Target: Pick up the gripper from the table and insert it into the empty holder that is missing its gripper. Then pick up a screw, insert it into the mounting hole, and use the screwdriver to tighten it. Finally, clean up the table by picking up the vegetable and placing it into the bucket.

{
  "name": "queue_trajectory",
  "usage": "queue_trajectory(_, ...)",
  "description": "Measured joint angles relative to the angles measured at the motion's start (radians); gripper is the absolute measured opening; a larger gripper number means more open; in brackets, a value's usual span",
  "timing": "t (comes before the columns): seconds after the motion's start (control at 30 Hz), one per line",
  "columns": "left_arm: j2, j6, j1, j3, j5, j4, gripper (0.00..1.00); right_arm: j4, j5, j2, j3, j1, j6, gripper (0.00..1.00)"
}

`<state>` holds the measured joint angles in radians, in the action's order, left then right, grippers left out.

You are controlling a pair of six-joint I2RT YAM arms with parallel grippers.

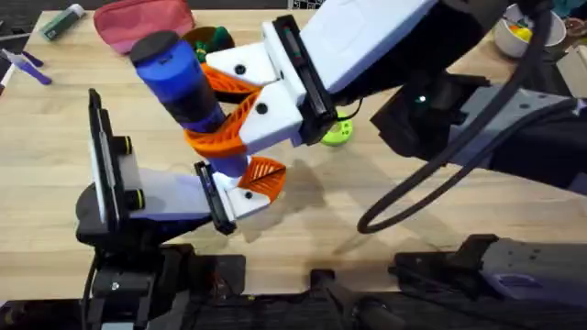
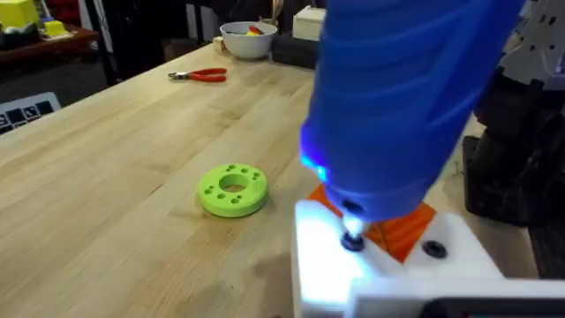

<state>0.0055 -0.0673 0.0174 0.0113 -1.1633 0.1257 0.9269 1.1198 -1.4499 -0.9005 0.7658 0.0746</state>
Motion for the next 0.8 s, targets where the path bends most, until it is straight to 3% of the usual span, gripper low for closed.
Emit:
queue_trajectory(0.63,0.0,0.0,0.0,0.0,0.0,0.0,0.018,0.025,0.004,-0.015,-0.009,0.0,0.031,0.025)
queue_trajectory(0.8,0.0,0.0,0.0,0.0,0.0,0.0,0.018,-0.033,0.011,-0.029,-0.084,-0.001,0.06,0.025)
